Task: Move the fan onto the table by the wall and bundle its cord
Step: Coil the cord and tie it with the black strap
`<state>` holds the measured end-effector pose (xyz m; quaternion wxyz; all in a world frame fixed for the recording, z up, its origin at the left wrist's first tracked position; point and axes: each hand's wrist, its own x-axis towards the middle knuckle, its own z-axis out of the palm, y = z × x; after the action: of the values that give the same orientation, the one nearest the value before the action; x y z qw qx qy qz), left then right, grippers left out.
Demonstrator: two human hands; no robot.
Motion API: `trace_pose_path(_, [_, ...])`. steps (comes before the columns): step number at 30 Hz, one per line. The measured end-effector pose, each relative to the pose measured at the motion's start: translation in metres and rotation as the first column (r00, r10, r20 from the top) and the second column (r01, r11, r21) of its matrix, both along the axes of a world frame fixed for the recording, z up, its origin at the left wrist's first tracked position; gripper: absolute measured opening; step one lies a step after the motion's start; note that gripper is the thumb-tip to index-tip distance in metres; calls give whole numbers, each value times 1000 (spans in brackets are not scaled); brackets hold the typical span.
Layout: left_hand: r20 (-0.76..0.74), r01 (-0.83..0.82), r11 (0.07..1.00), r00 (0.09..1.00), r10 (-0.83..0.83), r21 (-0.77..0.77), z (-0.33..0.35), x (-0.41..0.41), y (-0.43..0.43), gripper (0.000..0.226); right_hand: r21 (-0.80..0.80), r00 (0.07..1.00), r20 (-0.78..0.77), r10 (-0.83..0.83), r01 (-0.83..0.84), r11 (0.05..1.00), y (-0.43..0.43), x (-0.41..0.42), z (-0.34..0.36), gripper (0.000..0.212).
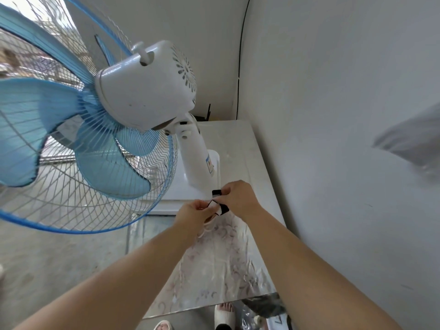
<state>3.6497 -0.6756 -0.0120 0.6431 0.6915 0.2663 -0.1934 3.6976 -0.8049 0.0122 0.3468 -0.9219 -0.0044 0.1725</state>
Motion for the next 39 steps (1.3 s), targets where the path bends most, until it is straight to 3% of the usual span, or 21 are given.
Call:
trace_pose_path(4, [-203,-168,925,974,102,-341,10,4,-3,12,149,982,105,-158,141,979,3,-12,-15,41])
trace_pose_path(6, [-301,-215,875,950,84,-434,16,7,-4,17,227,961,185,-207,163,960,5,-18,-20,31])
trace_pose_path(11, [-400,-235,868,915,46,-438,17,15,-4,25,258,912,375,-166,70,964,3,-27,-27,18])
trace_pose_path(19, [-464,-317,837,882,87,-446,12,23,-3,28,133,903,386,188,-256,957,-20,-27,-17,7])
trace_pose_path(23, [-429,-289,818,901,57,-498,10,25,-6,34,113,881,420,218,-289,951,-32,-31,-16,17])
trace_pose_path(28, [-336,-187,872,941,27,-453,6,17,-6,18,305,970,226,91,-159,939,-31,-44,-22,40])
trace_pose_path(31, [-309,-103,918,951,-22,-382,5,16,-2,11,483,994,11,-104,86,872,-33,-47,-30,49])
trace_pose_path(33, [-268,-40,941,962,-55,-335,4,16,-1,7,553,968,-21,-249,218,804,-32,-47,-33,48])
trace_pose_path(37, [-181,44,975,980,-84,-219,3,15,4,20,413,879,134,-457,369,833,-23,-41,-27,34])
trace_pose_path(38, [-159,48,982,984,-78,-184,2,15,7,24,356,855,81,-513,456,816,-23,-38,-26,25])
trace_pose_path(39, [-136,54,988,988,-74,-142,1,14,11,26,320,816,-67,-574,562,763,-23,-35,-26,24])
